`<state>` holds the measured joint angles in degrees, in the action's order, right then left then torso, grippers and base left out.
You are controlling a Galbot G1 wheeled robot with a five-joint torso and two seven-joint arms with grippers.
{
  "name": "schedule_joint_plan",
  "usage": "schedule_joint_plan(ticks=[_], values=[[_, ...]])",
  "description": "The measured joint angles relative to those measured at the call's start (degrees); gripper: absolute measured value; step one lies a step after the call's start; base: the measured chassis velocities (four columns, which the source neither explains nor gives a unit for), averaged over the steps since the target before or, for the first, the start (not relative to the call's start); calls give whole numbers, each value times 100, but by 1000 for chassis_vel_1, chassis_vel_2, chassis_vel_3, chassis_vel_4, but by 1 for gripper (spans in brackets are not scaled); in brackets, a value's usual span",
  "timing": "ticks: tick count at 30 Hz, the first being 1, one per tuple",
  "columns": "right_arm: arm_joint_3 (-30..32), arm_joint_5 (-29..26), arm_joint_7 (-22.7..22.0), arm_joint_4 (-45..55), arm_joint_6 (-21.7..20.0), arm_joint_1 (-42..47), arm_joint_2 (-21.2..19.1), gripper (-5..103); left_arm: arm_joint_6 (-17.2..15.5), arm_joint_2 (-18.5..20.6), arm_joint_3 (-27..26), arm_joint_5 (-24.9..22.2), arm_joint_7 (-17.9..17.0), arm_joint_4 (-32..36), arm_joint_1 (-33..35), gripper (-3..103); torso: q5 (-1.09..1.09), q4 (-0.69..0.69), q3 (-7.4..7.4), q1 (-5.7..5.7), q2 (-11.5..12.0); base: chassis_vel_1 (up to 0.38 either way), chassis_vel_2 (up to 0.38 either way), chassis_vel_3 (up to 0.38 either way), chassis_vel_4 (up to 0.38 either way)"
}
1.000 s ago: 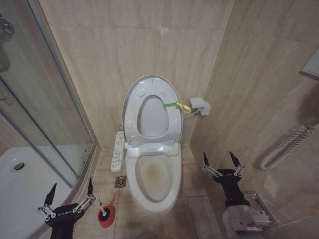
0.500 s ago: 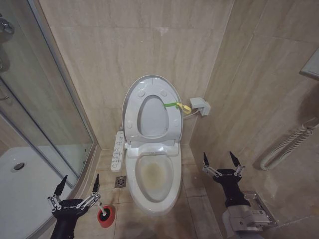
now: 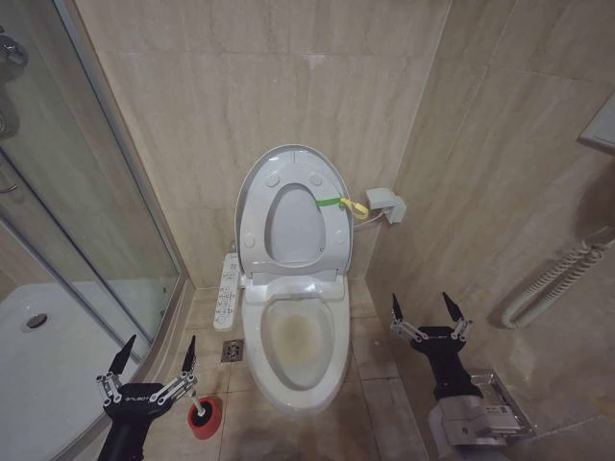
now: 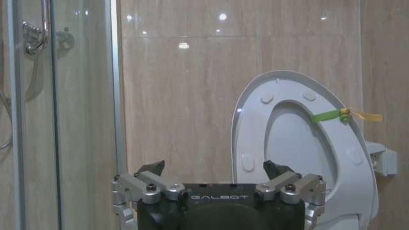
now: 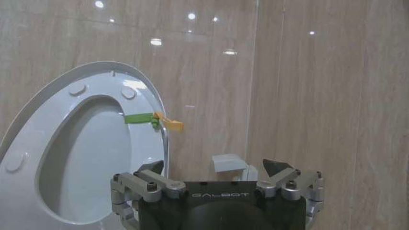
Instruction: Open the toilet lid, clean the toilet bowl with a toilet brush, close the toilet lid, and flush.
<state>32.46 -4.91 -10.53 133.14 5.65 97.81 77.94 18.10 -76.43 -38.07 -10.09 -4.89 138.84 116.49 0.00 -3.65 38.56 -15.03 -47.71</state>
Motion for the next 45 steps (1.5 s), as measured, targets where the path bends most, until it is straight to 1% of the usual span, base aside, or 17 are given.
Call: schedule_joint_plan(ticks=[45], values=[[0,0,0,0,0,0,0,100,-9,-2,8,14,-25,-6,2,100,0,0,0,0,0,0,0,0,0]])
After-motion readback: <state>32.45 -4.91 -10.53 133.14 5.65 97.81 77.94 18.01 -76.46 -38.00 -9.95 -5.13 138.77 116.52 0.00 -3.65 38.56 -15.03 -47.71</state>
